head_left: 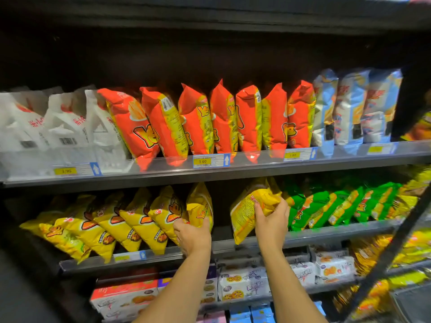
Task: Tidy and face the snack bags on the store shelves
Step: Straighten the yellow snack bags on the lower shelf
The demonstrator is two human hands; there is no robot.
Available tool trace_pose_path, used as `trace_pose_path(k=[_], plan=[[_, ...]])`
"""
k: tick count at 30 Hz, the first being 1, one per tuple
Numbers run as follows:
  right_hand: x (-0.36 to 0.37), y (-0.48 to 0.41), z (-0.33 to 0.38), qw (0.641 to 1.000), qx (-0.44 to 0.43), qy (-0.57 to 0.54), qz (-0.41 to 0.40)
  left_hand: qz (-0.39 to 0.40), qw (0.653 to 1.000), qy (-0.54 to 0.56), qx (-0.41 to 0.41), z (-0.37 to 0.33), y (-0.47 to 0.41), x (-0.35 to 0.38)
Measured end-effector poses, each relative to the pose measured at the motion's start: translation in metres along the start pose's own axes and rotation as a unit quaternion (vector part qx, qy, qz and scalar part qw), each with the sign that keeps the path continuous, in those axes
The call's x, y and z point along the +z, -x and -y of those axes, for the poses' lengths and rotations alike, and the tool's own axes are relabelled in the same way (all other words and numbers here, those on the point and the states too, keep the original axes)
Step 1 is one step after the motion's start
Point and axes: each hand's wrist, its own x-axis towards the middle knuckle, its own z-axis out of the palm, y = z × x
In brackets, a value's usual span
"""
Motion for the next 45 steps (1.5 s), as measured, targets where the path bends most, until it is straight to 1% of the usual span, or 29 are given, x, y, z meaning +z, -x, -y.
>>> trace_pose_path(k=[1,3,5,7,9,12,16,19,21,24,27,30,35,37,40,43,45], plan=[[-0.008,0.002,0.003,1.0,0.007,-0.006,0.005,-0.001,1.0,0.005,0.008,0.0,0.01,-0.005],[-0.026,0.005,0.006,0.999,0.021,-0.016,0.019,0.019,0.999,0.013,0.049,0.001,0.033,-0.013],[-0.045,0.011,0.007,0.998,0.026,-0.025,0.044,0.074,0.992,0.006,0.103,0.002,0.064,-0.021],[-0.063,0.018,0.009,0.996,0.031,-0.023,0.078,0.135,0.977,-0.039,0.158,0.0,0.097,-0.029],[-0.079,0.026,0.012,0.992,0.037,-0.034,0.119,0.179,0.954,-0.107,0.214,-0.005,0.119,-0.034],[-0.091,0.035,0.021,0.986,0.042,-0.053,0.155,0.219,0.926,-0.168,0.259,-0.009,0.137,-0.04],[-0.084,0.044,0.029,0.98,0.074,-0.059,0.178,0.209,0.909,-0.232,0.276,-0.005,0.138,-0.044],[-0.068,0.044,0.026,0.978,0.079,-0.067,0.181,0.175,0.894,-0.287,0.295,-0.003,0.129,-0.042],[-0.063,0.048,0.031,0.978,0.076,-0.071,0.178,0.153,0.889,-0.306,0.306,-0.005,0.122,-0.041],[-0.059,0.052,0.038,0.977,0.078,-0.084,0.181,0.138,0.892,-0.296,0.314,-0.005,0.112,-0.041],[-0.064,0.051,0.045,0.974,0.066,-0.095,0.195,0.13,0.906,-0.244,0.321,-0.006,0.111,-0.041],[-0.081,0.046,0.045,0.969,0.076,-0.112,0.205,0.151,0.923,-0.205,0.289,-0.014,0.123,-0.041],[-0.14,0.035,0.037,0.953,0.102,-0.145,0.246,0.185,0.941,-0.165,0.232,-0.025,0.175,-0.04],[-0.161,0.031,0.028,0.952,0.103,-0.132,0.257,0.203,0.947,-0.143,0.202,-0.022,0.193,-0.037],[-0.184,0.027,0.015,0.942,0.097,-0.093,0.309,0.254,0.955,-0.08,0.133,-0.025,0.214,-0.035],[-0.191,0.023,0.005,0.917,0.113,-0.072,0.376,0.318,0.946,0.024,0.065,-0.029,0.223,-0.037],[-0.187,0.019,-0.004,0.889,0.169,-0.103,0.414,0.376,0.922,0.097,0.006,-0.031,0.222,-0.037]])
